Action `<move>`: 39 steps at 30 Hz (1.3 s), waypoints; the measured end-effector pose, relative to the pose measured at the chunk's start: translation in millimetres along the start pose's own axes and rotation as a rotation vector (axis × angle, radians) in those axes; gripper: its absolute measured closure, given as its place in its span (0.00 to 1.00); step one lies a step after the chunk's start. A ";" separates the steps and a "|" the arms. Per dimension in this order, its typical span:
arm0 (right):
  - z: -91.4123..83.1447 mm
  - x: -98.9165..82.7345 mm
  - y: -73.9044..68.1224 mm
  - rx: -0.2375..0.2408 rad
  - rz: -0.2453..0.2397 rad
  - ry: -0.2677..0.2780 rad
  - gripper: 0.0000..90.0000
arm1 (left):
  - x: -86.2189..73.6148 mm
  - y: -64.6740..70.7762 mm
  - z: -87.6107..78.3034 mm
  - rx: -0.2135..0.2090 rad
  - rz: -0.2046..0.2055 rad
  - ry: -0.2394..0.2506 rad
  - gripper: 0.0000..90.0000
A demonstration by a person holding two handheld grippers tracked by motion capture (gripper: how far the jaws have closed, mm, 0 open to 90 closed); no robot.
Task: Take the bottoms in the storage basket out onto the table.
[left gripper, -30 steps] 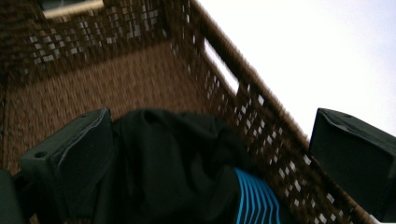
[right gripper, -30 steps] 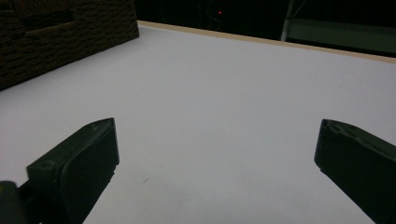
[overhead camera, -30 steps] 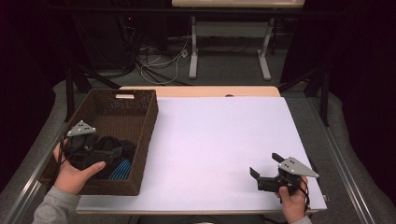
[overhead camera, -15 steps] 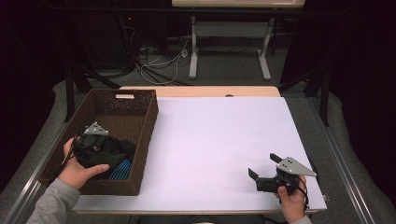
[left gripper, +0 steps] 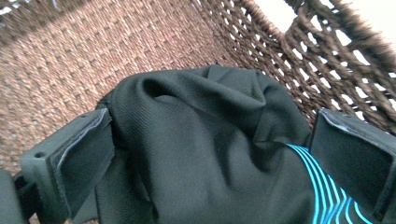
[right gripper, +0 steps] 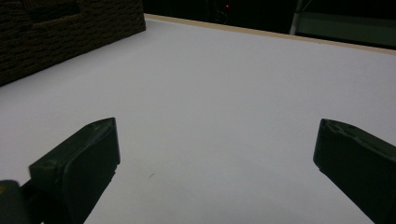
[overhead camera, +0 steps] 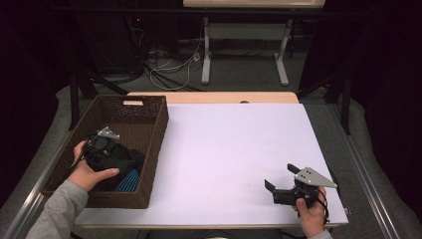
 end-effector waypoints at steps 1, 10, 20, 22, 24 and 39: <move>0.1 -0.3 -0.1 0.001 0.000 -0.001 0.00 | 0.2 -0.7 2.0 -0.013 0.002 -0.012 0.00; 1.6 -1.5 -1.5 0.011 -0.005 -0.014 0.01 | 2.9 -8.6 17.3 -0.008 0.032 -0.067 0.00; 3.9 -3.2 -2.5 0.011 -0.002 -0.037 0.02 | 1.1 -11.7 28.5 -0.022 0.057 -0.117 0.00; 4.1 -3.3 -2.5 0.013 0.001 -0.038 0.02 | -0.1 -12.0 30.6 -0.027 0.059 -0.136 0.00; 4.3 -3.5 -1.8 0.014 -0.008 -0.041 0.02 | -1.4 -12.2 33.4 -0.031 0.069 -0.146 0.00; 5.1 -3.6 -1.9 0.026 -0.026 -0.037 0.02 | -7.7 -27.7 49.9 0.018 0.063 -0.263 0.00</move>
Point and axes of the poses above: each handheld gripper's, and its own axes: z roughly forward along the jaws, x roughly out of its top, y roughly to its right, the point moved 2 cm from there along z, roughly forward along the jaws, and after that the axes turned 13 degrees about -x, right-handed, at the moved point
